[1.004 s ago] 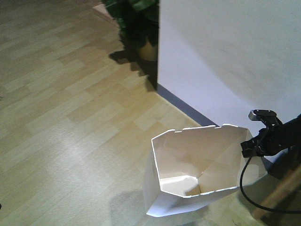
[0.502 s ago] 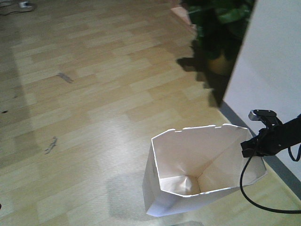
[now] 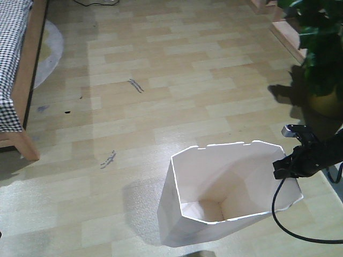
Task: Move trash bin to bedside with robot
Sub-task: 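Hold the bin rim with the right gripper while the base turns toward the bed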
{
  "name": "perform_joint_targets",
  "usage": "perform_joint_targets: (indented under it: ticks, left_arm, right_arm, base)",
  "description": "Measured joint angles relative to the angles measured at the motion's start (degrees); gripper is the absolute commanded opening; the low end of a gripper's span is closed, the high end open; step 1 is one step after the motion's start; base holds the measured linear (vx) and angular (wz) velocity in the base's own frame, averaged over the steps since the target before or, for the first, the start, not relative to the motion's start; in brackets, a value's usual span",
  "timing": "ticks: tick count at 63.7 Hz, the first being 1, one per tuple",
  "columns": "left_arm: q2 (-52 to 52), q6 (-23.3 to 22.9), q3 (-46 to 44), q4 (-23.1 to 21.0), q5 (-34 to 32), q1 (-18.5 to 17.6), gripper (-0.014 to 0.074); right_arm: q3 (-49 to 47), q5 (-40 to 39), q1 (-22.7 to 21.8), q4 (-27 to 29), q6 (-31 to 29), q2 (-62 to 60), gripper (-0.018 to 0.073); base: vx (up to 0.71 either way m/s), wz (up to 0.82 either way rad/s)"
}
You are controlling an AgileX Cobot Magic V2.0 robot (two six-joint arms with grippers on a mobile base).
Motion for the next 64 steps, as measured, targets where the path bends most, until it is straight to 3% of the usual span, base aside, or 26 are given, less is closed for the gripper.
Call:
perform_joint_targets:
  ticks: [64]
  left_arm:
    - [0.00,0.00,0.00,0.00,0.00,0.00,-0.0006]
  right_arm:
    - [0.00,-0.05,-0.05,-0.44,-0.05,0.00,-0.0005]
  base:
    - [0.31,0.06]
